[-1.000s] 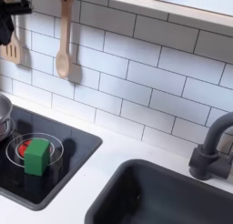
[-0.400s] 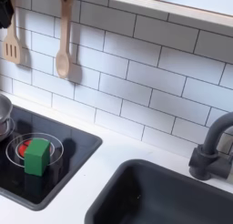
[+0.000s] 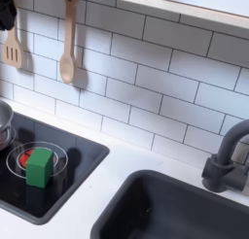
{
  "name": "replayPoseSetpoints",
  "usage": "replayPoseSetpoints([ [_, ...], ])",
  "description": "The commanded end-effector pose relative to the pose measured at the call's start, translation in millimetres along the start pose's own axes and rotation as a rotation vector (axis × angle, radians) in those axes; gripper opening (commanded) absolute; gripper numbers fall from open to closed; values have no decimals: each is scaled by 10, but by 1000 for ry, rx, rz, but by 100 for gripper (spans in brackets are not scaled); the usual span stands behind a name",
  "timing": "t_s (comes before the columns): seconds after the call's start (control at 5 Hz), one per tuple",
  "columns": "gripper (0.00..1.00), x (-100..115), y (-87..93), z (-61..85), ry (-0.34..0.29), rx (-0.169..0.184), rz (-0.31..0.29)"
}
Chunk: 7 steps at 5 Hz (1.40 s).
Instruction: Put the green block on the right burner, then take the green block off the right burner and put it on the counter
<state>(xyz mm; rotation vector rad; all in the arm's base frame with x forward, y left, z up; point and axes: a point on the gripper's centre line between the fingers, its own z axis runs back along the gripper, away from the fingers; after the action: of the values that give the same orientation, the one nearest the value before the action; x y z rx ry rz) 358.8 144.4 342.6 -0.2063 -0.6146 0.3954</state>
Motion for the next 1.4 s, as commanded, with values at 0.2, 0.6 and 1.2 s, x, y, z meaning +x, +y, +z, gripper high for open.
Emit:
replayPoseSetpoints([
  [0.2,0,-11,-15,-25,-131,-57,-46],
  [0.6,0,-48,-17,99,-134,-118,-42],
  [1.2,0,-12,0,416,-277,-197,-22],
])
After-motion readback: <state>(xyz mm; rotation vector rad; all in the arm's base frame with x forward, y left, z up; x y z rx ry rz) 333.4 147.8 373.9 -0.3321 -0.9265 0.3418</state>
